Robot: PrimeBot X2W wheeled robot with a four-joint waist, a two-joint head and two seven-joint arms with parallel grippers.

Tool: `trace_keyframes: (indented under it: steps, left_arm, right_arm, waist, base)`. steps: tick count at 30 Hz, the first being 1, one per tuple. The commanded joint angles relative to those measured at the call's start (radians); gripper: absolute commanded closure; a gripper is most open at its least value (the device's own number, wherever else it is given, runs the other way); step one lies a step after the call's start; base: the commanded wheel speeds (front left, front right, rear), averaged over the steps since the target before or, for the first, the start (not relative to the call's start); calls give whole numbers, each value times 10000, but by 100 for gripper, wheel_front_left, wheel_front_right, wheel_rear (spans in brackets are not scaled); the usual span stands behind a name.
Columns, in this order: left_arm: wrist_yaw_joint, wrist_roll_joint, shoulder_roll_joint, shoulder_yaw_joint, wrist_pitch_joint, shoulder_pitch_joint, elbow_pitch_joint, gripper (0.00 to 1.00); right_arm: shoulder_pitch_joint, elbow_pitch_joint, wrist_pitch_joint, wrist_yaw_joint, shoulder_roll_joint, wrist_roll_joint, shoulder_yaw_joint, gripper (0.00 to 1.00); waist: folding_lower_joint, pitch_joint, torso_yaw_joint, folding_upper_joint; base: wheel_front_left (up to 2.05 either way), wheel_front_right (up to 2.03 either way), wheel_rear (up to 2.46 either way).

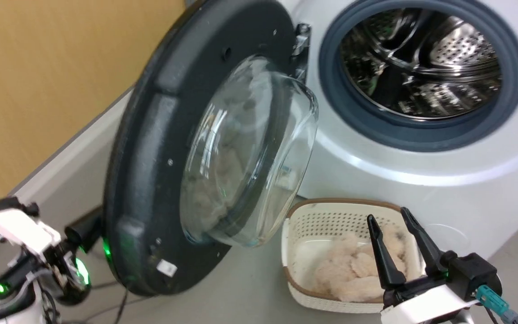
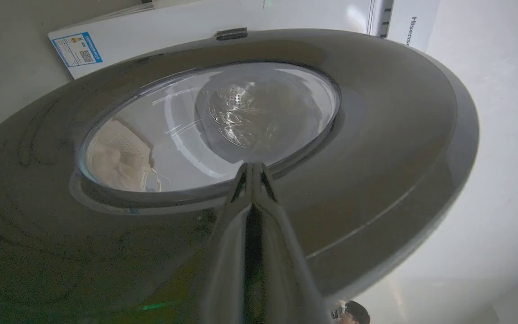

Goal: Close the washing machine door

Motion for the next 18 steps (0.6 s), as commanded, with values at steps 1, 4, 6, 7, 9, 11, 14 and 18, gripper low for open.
trace_keyframes:
  steps: [1, 4, 6, 7, 9, 11, 14, 18]
  left_arm:
    - [148, -154, -87, -186, 159, 386, -323, 100]
    - [498, -586, -142, -658, 313, 1138, -1103, 100]
    - [699, -1061, -149, -1198, 277, 1667, -1516, 100]
    - [740, -1223, -151, -1508, 218, 1945, -1732, 100]
    - [830, -1592, -152, -2081, -6, 2451, -2112, 100]
    - [924, -1965, -153, -2594, -281, 2870, -2440, 100]
    - [969, -2289, -154, -3267, -702, 3396, -2804, 100]
    - [904, -2643, -155, -4060, -1132, 3906, -3109, 100]
  right_arm:
    - [132, -41, -46, 6, 42, 8, -34, 0]
    - [205, -83, -46, 6, 61, 19, -45, 0]
    - [240, -103, -46, 6, 70, 10, -55, 0]
    - [258, -114, -46, 6, 73, 9, -70, 0]
    - [299, -129, -46, 6, 78, -14, -107, 0]
    - [328, -142, -46, 6, 81, -38, -132, 0]
    - [358, -162, -46, 6, 84, -66, -148, 0]
    - [358, -208, -46, 6, 86, -107, -175, 0]
  waist:
    - [0, -199, -263, -1]
    - [0, -328, -648, -1]
    - [0, -383, -967, -1]
    - [0, -398, -1131, -1]
    - [0, -403, -1475, -1]
    - [0, -378, -1860, -1]
    - [0, -307, -2467, -1]
    - [0, -119, -3320, -1]
  base:
    - [0, 0, 0]
    - [0, 0, 0]
    - [0, 0, 0]
    - [0, 0, 0]
    - [0, 0, 0]
    - [0, 0, 0]
    - [0, 0, 0]
    - [0, 0, 0]
